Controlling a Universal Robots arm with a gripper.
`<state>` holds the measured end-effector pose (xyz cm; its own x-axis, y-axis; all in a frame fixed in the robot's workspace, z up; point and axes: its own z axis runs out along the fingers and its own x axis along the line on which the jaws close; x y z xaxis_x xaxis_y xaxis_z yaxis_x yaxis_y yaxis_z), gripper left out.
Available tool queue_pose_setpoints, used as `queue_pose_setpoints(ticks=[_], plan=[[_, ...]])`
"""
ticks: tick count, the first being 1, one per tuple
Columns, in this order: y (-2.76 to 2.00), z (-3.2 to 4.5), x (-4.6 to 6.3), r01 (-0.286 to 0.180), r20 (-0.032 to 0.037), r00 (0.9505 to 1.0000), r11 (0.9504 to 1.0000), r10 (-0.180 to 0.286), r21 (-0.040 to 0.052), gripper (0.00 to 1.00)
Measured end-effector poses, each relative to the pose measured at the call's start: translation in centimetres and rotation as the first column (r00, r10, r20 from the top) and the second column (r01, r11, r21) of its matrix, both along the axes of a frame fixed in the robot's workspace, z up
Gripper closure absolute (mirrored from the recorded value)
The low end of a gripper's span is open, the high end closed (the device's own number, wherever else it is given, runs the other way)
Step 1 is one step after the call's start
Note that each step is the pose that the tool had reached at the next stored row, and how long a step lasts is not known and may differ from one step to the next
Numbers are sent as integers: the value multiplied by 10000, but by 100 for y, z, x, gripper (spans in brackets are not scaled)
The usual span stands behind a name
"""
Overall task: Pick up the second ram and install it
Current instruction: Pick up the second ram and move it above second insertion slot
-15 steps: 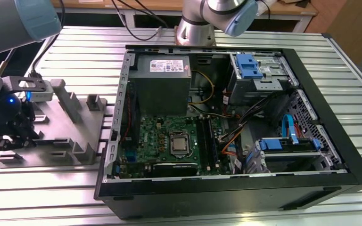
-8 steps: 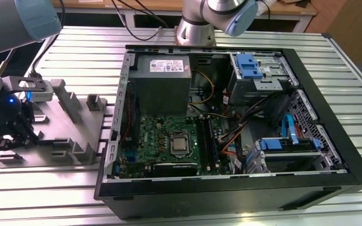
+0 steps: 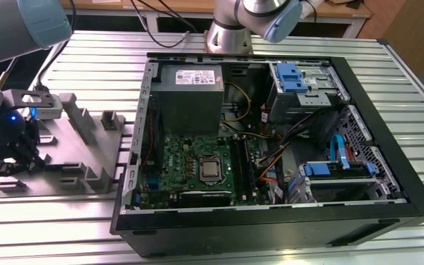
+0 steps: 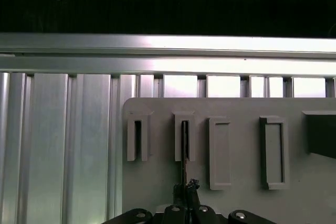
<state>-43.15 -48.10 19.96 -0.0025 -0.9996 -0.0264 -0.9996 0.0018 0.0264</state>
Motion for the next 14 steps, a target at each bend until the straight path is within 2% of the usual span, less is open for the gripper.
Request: queue_pose_setpoints(ticks=[14], plan=[[1, 3, 0, 0, 3, 10000, 10000, 0, 5, 89]])
